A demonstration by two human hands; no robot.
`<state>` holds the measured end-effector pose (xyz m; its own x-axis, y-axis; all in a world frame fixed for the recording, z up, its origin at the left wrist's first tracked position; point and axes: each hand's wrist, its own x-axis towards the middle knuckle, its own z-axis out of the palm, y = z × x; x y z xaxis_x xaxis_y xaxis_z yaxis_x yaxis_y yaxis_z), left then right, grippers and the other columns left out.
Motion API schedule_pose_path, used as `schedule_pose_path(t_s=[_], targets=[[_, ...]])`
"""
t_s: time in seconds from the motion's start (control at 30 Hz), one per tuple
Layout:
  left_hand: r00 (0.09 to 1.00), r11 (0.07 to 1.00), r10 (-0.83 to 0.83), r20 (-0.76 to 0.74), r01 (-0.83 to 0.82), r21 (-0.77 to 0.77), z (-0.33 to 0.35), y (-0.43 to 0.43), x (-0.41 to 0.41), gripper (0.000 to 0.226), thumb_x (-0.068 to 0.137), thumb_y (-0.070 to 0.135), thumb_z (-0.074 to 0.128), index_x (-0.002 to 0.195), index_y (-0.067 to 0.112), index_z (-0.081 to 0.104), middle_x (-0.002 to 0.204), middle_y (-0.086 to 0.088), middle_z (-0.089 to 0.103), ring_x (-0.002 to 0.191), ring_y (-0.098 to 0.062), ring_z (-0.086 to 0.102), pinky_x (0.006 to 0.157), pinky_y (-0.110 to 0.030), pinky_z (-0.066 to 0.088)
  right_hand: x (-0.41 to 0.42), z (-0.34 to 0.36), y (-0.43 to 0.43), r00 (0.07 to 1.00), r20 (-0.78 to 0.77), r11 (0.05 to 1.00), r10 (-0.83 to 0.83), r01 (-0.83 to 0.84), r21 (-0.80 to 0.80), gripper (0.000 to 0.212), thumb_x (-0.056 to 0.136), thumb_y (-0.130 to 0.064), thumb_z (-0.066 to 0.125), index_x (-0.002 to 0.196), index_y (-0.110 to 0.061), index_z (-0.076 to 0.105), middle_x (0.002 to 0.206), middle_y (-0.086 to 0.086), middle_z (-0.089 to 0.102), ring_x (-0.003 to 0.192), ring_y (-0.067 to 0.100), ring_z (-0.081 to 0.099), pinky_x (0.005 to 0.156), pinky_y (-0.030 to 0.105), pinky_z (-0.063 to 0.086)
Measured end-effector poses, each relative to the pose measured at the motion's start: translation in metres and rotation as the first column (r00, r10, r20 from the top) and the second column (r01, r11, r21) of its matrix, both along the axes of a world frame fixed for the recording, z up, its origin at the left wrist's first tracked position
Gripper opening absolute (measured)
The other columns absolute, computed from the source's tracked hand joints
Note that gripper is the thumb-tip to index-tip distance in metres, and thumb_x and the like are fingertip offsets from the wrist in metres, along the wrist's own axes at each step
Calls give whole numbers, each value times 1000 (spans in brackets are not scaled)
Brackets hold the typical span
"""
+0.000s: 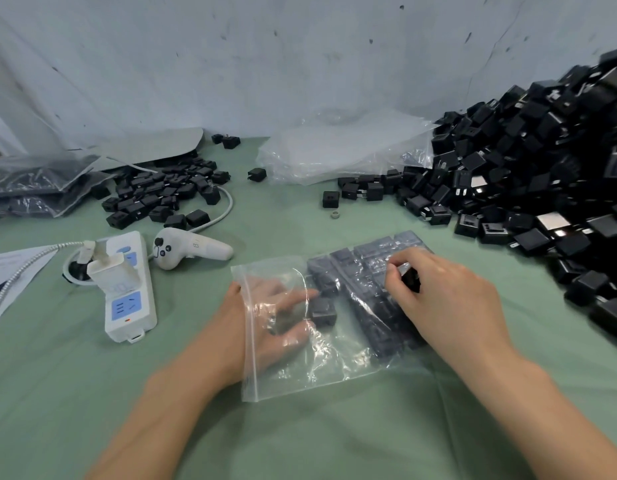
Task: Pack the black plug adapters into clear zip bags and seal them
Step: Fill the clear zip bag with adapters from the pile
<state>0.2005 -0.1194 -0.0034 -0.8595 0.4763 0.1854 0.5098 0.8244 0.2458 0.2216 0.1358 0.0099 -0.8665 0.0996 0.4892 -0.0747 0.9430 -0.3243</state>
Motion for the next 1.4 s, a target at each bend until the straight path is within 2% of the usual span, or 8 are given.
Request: schedule_pose_path(t_s=[0.17, 0.5, 0.73, 0.97, 1.03, 1.17, 1.3, 1.4], targets=[[990, 990, -55, -128, 71, 122, 0, 16, -3, 46, 87, 49, 66, 119, 16, 67, 87, 6, 57, 77, -18, 56, 75, -36, 51, -4, -1, 1, 1000, -13, 999, -3, 3, 50, 14, 94, -42, 55, 90, -33, 65, 77, -13, 70, 62, 22, 64, 45, 23, 26], [993, 964, 46, -108, -16, 264, 3, 25, -9, 22, 79, 48, 78, 79, 28, 69, 71, 15, 62, 71, 2, 59, 67, -18, 48, -5, -1, 3, 1000, -17, 1000, 5, -5, 25, 18, 94, -44, 50, 88, -33, 64, 76, -15, 69, 59, 18, 60, 47, 13, 19], [995, 964, 32, -98, -5, 265, -2, 24, -8, 27, 81, 56, 73, 81, 29, 69, 76, 16, 62, 71, 5, 58, 66, -17, 48, -6, 5, 4, 994, 15, 923, 107, -93, -374, 22, 95, -51, 50, 85, -33, 58, 74, -17, 61, 68, 7, 55, 58, 33, 37], [987, 978, 149, -64, -137, 157, -3, -15, 0, 20, 94, 42, 53, 88, 30, 67, 89, 17, 61, 87, -13, 57, 83, -36, 47, -1, 11, 1, 948, 40, 700, 317, -205, -684, 23, 89, -31, 48, 110, -41, 43, 75, -11, 55, 56, 5, 48, 54, 18, 35], [937, 928, 331, -113, -301, 218, 1, -34, 5, 18, 97, 36, 52, 88, 28, 66, 90, 12, 64, 89, -17, 59, 81, -39, 46, 0, 13, 0, 935, 10, 643, 354, -235, -729, 28, 93, -25, 54, 115, -41, 44, 85, -12, 61, 56, 4, 50, 54, 14, 38], [750, 529, 658, 64, -521, 670, 23, -33, 12, 19, 99, 37, 52, 86, 27, 62, 77, 11, 64, 69, 5, 56, 62, -18, 42, 4, 20, -6, 896, -67, 524, 439, -316, -791, 30, 92, -30, 70, 110, -50, 57, 111, -29, 65, 59, 7, 46, 56, 15, 42], [908, 542, 409, 92, -323, 775, 43, 12, 28, 19, 100, 34, 55, 87, 29, 66, 78, 14, 67, 65, 0, 55, 58, -11, 42, 13, 26, -17, 809, -140, 417, 571, -433, -799, 34, 85, -25, 79, 108, -48, 69, 67, -26, 58, 50, 8, 37, 49, 14, 35], [960, 536, 46, 278, -258, 804, 47, 39, 43, 30, 92, 53, 53, 99, 28, 69, 83, 10, 70, 76, -4, 61, 66, -18, 49, 19, 23, -29, 792, -168, 400, 587, -465, -790, 35, 81, -26, 80, 106, -47, 71, 82, -22, 59, 52, 10, 39, 52, 12, 35]])
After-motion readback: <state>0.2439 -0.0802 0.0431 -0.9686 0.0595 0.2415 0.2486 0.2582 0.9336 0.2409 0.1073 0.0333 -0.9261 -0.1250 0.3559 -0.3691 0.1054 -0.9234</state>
